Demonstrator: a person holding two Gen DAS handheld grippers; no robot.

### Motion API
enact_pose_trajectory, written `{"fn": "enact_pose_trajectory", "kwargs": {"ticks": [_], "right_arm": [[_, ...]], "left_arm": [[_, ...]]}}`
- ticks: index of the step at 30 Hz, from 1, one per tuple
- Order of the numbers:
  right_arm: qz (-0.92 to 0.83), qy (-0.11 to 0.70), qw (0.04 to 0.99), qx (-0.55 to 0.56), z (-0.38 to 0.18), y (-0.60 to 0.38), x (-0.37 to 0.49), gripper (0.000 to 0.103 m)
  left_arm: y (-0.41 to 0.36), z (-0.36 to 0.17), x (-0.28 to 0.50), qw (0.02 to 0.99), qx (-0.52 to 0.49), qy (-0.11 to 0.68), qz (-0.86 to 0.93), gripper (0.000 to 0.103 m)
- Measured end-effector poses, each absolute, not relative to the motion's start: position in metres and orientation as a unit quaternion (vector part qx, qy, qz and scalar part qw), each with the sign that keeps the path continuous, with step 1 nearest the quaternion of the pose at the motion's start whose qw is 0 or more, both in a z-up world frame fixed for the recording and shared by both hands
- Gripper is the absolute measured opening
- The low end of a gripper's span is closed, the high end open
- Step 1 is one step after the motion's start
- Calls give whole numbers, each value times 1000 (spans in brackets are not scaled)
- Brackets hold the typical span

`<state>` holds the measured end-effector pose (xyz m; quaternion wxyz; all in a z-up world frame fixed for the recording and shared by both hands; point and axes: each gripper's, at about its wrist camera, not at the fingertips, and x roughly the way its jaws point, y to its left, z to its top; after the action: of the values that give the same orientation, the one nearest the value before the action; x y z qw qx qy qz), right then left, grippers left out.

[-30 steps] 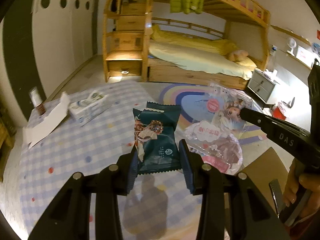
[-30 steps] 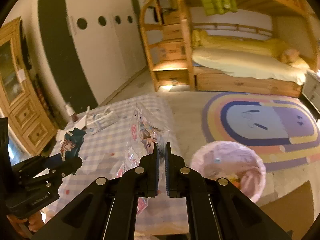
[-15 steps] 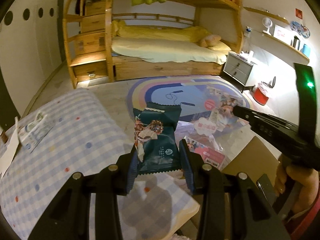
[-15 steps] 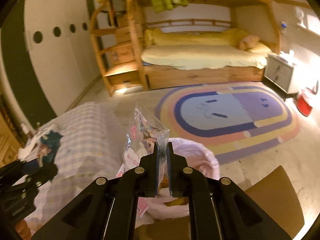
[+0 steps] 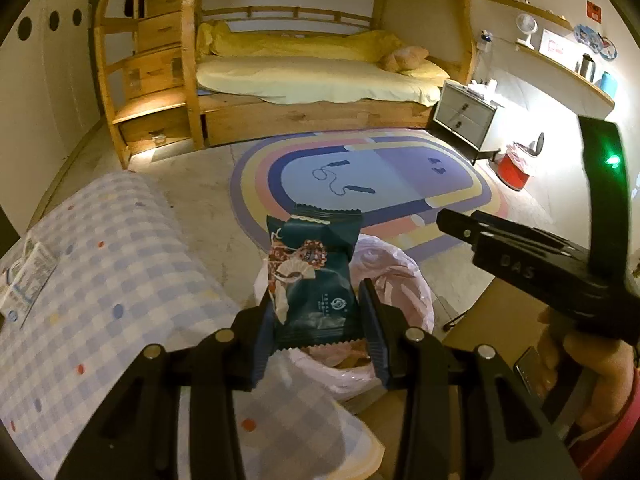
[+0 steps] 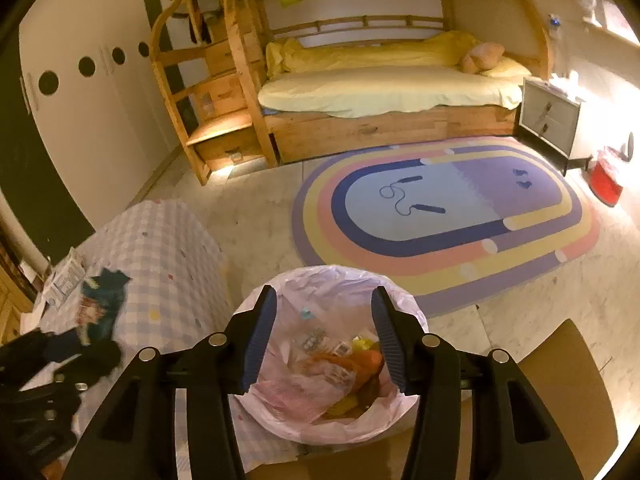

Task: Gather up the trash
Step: 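Open the left gripper over the bin to drop the snack packet, then move both grippers back over the table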

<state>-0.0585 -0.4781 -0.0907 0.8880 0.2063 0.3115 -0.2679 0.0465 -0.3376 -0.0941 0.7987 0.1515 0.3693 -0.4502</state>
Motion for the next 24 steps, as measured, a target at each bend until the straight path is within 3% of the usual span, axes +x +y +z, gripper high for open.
{"fn": "enact_pose_trajectory", "kwargs": {"ticks": [1,2,3,5,24], "right_arm": [[-270,309,888,208,-90,-479,-59,51],[-272,305,888,209,-88,-481,-63,51],[-274,302,888,211,-86,-482,-63,51],[-278,295,889,212,-82,-483,-69,51],[-220,276,916,193,-40,-419,-77,51]], "left_arm": [[-342,-95,46,796,153,368,-455,39],[-347,-95,45,794,157,367,-458,47],[-350,-94,45,794,161,365,-458,64],[-352,-91,44,804,165,354,-449,78],[-238,-65,55,864,118,341,-352,78]]}}
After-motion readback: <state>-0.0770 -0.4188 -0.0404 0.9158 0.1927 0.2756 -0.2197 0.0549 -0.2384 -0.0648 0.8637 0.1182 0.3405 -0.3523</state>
